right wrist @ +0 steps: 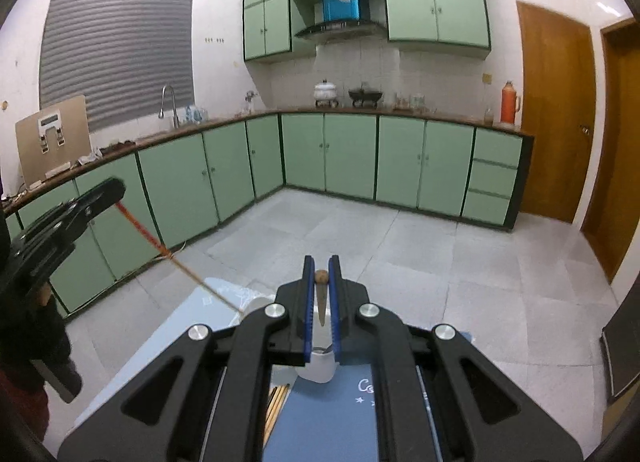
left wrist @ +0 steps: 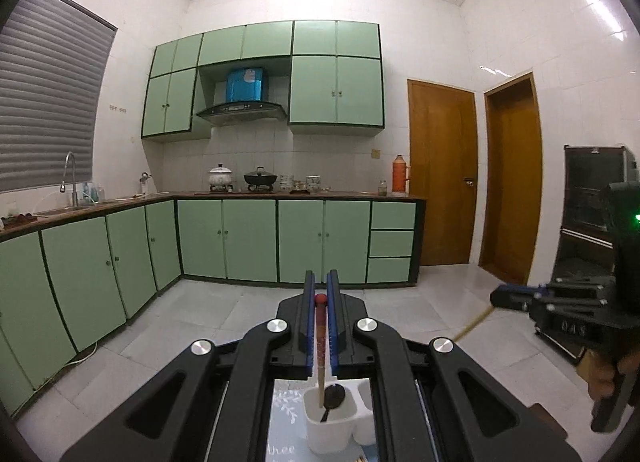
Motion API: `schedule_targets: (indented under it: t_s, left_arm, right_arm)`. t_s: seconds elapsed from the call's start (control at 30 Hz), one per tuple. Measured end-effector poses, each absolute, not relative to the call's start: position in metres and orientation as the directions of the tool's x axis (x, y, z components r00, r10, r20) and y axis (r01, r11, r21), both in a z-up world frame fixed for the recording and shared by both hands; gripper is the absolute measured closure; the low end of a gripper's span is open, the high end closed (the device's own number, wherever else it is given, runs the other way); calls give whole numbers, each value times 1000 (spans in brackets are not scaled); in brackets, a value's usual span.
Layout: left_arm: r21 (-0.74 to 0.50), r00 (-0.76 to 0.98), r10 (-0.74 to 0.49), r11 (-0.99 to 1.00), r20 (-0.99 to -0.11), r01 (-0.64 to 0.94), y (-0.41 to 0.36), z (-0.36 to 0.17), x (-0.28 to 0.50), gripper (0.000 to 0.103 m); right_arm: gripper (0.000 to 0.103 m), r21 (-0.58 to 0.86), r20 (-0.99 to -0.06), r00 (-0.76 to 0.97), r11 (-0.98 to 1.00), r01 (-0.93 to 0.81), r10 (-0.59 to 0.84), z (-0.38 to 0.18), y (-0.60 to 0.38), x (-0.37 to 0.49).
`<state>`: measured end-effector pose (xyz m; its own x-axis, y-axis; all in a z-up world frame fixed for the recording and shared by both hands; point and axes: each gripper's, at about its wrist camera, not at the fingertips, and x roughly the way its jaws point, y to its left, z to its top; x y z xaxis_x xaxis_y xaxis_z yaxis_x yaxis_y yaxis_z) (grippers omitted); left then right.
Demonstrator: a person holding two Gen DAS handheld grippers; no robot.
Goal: Organize utensils
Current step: 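Carry both chopsticks upright into the white holder and open both tools, then withdraw both tools back toward the remaining chopsticks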
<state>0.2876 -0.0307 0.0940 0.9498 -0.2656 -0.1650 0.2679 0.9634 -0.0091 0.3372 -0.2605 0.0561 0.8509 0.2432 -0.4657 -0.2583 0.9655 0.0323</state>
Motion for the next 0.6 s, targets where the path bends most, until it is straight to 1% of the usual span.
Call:
schedule_targets:
  t_s: [0.13,0.3,0.37,0.4,0.43,0.47,0.6]
  left_arm:
    - [1,943,-253,966,-217,259,-43,69,318,98]
    - [-11,916,-261,963,-305,270,-49,41,346,97]
    - [-36,901,-269,961,-339,273,-47,34,353,89]
    - [-49,898,-272,961,-345,272,-45,32,353,77]
    - [-49,900,-269,962,-343,269,-43,31,351,70]
    - [-47,901,-268,962,-341,269,-41,31,348,70]
    - [-45,901,-267,962,-341,268,-32,34,331,69]
  right_arm:
    - [97,37,-526,817,966,-254,235,32,-255,367]
    - [97,46,-579,776,961,-274,249,8,-244,385]
    - [95,45,-578,777,960,-277,252,3,-240,384]
    - [94,46,-576,777,959,-280,255,2,-240,383]
    - [90,49,-572,779,959,-281,257,1,-241,381]
    - [86,51,-566,784,960,-274,253,1,-243,379]
    - [79,74,-536,809,967,-242,243,2,-254,362]
